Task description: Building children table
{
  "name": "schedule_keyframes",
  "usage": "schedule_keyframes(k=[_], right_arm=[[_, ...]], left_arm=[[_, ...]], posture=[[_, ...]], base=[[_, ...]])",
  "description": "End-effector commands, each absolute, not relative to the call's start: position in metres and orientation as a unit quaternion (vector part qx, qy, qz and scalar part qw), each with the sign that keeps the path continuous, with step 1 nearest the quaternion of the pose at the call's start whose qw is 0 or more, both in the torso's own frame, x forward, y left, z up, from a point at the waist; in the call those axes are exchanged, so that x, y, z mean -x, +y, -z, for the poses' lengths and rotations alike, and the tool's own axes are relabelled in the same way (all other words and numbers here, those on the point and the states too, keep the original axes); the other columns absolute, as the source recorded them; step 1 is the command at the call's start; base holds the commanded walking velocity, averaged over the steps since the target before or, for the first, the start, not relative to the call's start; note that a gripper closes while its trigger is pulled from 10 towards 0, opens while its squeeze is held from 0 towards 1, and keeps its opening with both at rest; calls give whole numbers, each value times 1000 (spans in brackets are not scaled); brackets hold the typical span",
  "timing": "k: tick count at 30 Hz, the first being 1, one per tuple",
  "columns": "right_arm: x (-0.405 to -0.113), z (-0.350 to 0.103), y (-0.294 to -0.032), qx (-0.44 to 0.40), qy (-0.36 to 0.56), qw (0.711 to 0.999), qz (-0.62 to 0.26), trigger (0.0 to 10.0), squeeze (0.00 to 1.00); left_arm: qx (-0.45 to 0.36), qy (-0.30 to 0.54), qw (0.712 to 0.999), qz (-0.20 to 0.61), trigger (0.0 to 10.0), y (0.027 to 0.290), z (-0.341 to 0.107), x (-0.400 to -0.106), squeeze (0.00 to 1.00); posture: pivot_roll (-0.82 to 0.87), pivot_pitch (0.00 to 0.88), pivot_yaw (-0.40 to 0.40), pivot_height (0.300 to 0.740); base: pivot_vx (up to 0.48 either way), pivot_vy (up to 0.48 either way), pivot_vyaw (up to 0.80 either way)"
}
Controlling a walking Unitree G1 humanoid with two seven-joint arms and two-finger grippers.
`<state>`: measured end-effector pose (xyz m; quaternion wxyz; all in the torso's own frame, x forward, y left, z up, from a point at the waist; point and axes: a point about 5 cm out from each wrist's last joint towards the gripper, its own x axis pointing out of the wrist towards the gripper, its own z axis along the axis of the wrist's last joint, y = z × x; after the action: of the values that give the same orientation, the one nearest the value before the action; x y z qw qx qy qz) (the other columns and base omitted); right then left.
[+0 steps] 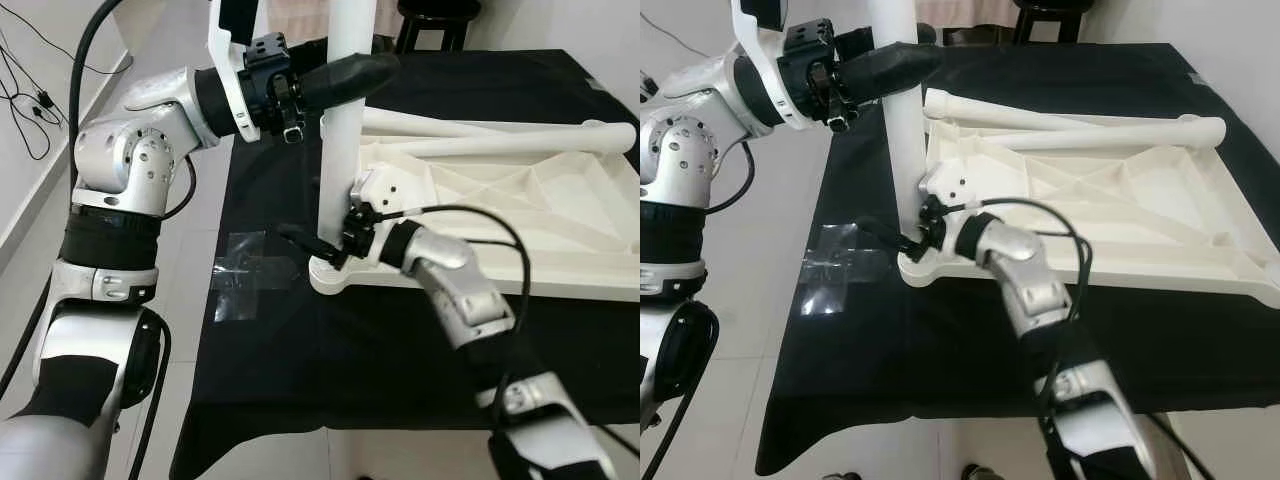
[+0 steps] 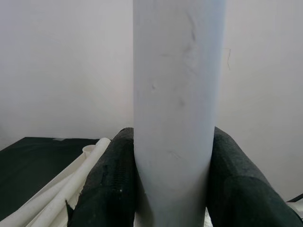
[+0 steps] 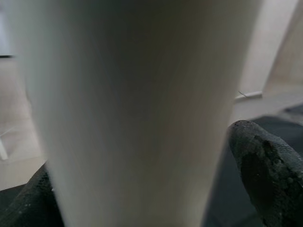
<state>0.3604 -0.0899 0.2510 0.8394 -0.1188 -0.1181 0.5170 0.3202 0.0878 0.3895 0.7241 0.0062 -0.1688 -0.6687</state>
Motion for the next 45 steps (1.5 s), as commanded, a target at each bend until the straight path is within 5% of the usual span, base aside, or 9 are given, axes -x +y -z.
schedule_keyframes(k=[1, 5, 7, 18, 19, 21, 27, 28, 45], right_arm=[[-357, -248, -70, 120, -115, 818, -550, 10000, 0], [-359, -250, -68, 101, -103, 803, -577, 10000, 0], [-360, -247, -66, 99, -92, 784, -606, 0, 0], [-366, -239, -68, 101, -71, 772, -623, 0, 0], [-368, -238, -68, 101, -72, 780, -614, 0, 0], [-370, -237, -68, 100, -71, 791, -600, 0, 0], [-367, -221, -56, 77, -49, 842, -531, 0, 0], [-358, -201, -44, 51, -13, 889, -455, 0, 0], [-317, -170, -17, 26, 9, 971, -236, 0, 0]], left_arm=[[-24, -117, 675, 728, 0, 58, -374, -310, 0], [-22, -119, 673, 730, 0, 58, -375, -309, 0], [-20, -120, 669, 734, 0, 58, -375, -308, 0], [-19, -127, 660, 740, 0, 60, -377, -306, 0], [-8, -123, 663, 739, 3569, 60, -376, -307, 1000], [-14, -125, 663, 738, 10000, 59, -376, -307, 1000], [-5, -135, 689, 712, 10000, 59, -378, -313, 1000], [-6, -138, 696, 704, 10000, 60, -379, -314, 0], [-21, -141, 714, 686, 5608, 73, -385, -319, 0]], posture=[[85, 187, 16, 740], [86, 191, 15, 740], [87, 193, 15, 740], [88, 196, 14, 740], [86, 195, 14, 740], [84, 194, 12, 740], [69, 191, -14, 740], [76, 189, -27, 740], [79, 148, -8, 740]], base=[[0, 0, 0], [0, 0, 0], [0, 0, 0], [0, 0, 0], [0, 0, 0], [0, 0, 0], [0, 0, 0], [0, 0, 0], [0, 0, 0]])
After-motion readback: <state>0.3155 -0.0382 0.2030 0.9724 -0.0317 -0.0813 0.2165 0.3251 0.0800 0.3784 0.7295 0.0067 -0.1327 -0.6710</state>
